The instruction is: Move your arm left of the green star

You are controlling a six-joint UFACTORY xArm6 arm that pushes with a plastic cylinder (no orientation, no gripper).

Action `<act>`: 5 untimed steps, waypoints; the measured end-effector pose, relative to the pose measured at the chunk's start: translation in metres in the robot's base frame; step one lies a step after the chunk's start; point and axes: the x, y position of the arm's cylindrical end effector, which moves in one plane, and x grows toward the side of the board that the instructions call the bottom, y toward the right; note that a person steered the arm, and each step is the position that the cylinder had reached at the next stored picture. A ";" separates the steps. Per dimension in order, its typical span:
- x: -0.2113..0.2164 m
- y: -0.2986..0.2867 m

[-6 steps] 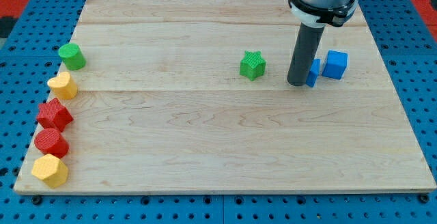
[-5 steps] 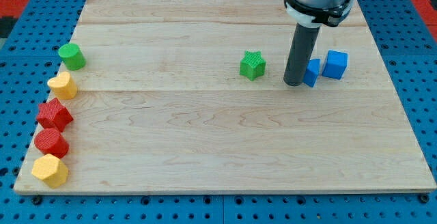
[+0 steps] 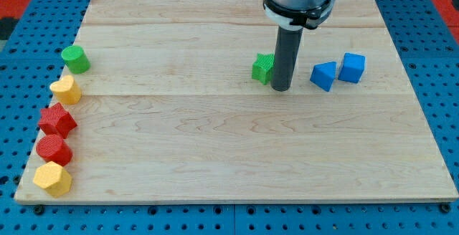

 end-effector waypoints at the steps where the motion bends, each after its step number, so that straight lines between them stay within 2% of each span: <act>1: 0.000 -0.006; 3: 0.050 -0.002; 5: 0.048 -0.042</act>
